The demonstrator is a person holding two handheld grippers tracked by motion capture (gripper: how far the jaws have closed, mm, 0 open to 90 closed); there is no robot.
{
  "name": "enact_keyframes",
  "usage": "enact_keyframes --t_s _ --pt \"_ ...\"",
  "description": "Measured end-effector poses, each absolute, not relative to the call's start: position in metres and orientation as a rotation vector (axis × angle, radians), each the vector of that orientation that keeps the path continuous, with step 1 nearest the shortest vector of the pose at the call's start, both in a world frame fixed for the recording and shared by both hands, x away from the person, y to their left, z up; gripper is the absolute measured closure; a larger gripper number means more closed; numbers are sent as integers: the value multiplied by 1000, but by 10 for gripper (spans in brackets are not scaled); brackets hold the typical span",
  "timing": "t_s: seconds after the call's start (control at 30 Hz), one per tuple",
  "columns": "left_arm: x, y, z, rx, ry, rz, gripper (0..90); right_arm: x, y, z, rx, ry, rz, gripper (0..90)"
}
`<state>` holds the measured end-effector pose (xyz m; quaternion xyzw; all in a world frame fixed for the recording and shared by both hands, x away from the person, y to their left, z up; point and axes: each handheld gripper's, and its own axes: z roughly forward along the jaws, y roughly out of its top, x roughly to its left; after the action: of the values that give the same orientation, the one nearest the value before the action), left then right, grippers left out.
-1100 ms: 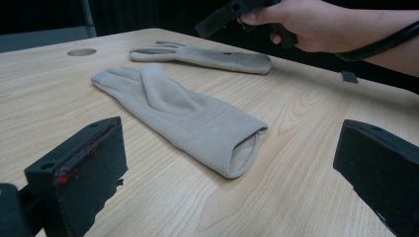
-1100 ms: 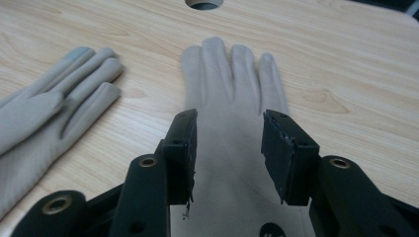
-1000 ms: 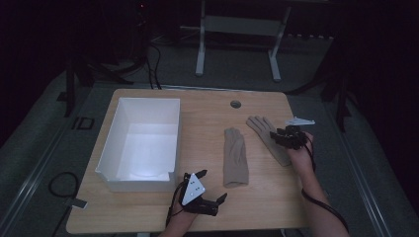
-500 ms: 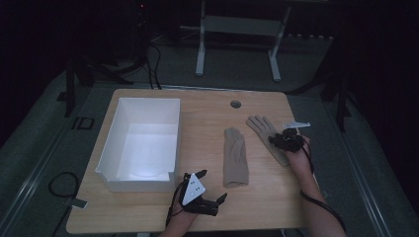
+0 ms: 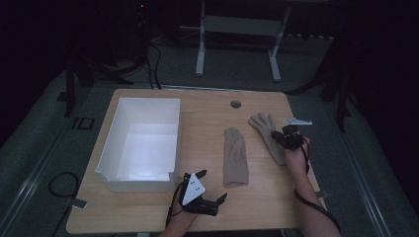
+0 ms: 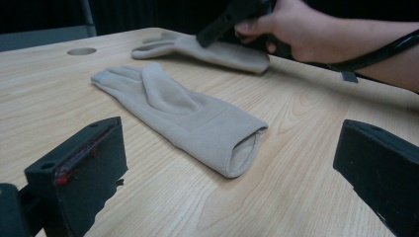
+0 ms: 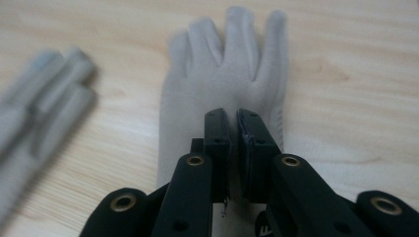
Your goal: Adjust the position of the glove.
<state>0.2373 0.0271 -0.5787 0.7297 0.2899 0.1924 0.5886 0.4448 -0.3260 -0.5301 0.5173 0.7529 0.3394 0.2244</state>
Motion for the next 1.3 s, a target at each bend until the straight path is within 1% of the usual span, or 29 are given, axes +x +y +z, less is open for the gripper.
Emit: enact_keyframes --t_s 0.1,0.13,0.17,0.2,0.23,0.4,0.57,0.77,0.93,0.97,1.3 --pt "237 27 -579 1699 678 448 2 438 -322 -509 1439 2015 963 839" --pt "237 27 -579 1699 678 448 2 438 -322 -509 1439 2015 963 839" --pt "237 27 -579 1699 677 448 2 433 -322 -497 1456 1981 988 838" --pt "237 27 -579 1699 677 448 2 433 -322 -497 1456 1981 988 838" --pt "237 27 -579 1699 678 449 2 427 -320 -487 1448 1953 1002 838" --pt "237 27 -579 1700 676 453 2 412 -321 -472 1470 1902 1051 838" --pt "237 26 -579 1701 675 455 2 401 -322 -469 1512 1848 1050 838" --pt "237 26 -579 1700 667 452 2 385 -320 -482 1606 1788 1036 838" --pt "236 26 -579 1701 663 454 2 373 -319 -498 1643 1752 993 838" --pt "236 26 -579 1702 662 453 2 368 -321 -507 1665 1731 946 837" --pt "236 26 -579 1702 662 451 2 355 -330 -535 1747 1720 898 827"
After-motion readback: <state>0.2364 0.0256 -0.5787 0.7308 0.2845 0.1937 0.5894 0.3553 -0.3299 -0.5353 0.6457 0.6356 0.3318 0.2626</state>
